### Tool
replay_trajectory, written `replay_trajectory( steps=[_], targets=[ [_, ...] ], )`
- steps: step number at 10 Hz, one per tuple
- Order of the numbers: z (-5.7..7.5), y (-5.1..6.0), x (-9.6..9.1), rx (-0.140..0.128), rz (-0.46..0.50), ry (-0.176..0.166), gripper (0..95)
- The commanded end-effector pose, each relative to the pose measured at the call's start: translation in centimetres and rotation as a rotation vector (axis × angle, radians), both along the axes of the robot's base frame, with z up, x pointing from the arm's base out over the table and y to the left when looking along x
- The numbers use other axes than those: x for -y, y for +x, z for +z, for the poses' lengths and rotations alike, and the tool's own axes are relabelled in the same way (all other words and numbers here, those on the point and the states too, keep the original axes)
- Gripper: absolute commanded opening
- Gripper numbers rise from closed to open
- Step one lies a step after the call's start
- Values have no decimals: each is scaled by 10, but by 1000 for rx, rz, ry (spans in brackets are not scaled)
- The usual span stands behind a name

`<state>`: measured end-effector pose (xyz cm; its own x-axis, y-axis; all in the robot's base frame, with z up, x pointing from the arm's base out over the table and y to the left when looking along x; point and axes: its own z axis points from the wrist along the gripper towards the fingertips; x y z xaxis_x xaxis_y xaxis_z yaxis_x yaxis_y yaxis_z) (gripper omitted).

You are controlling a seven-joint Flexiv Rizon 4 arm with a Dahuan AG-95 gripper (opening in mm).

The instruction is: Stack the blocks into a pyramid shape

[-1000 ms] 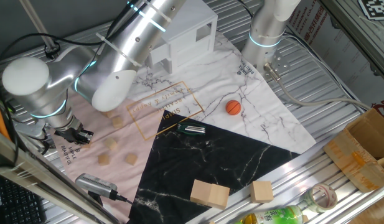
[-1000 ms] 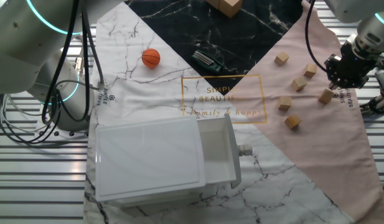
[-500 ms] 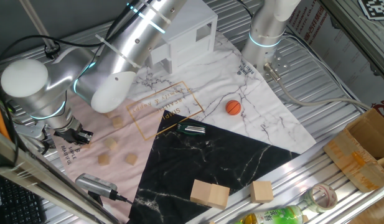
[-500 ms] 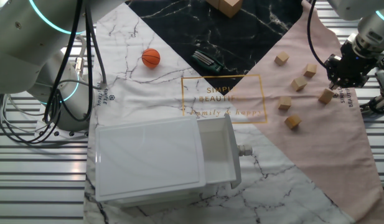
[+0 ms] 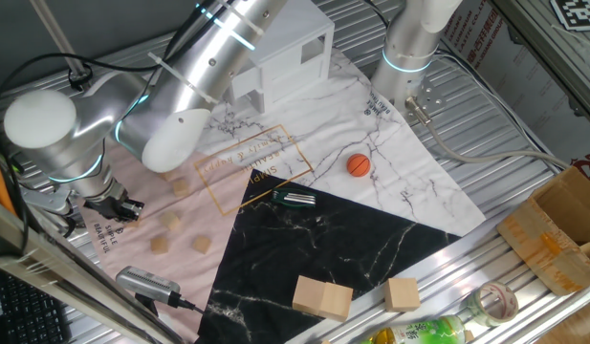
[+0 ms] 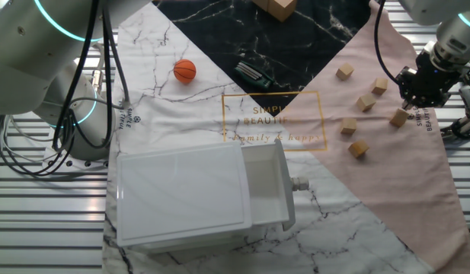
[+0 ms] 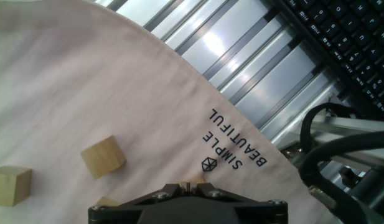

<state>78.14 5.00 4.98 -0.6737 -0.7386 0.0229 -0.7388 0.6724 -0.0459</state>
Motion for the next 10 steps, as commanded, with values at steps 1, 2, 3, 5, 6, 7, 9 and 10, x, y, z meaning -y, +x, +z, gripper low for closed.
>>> replay_trajectory(
  steps=[1, 2, 3, 5, 6, 7, 9, 10],
  targets=[
    [0, 0, 0, 1, 8, 1, 190],
    [-1, -1, 0, 1, 10, 2, 190],
    [-1, -2, 0, 2, 11, 3, 190],
    [-3, -5, 1, 2, 19, 4, 190],
    [-5, -7, 2, 3, 22, 4, 190],
    [-6, -8, 3, 1, 24, 2, 190],
    [-6, -9, 3, 2, 27, 2, 190],
    [-6, -9, 3, 2, 31, 1, 190]
  ],
)
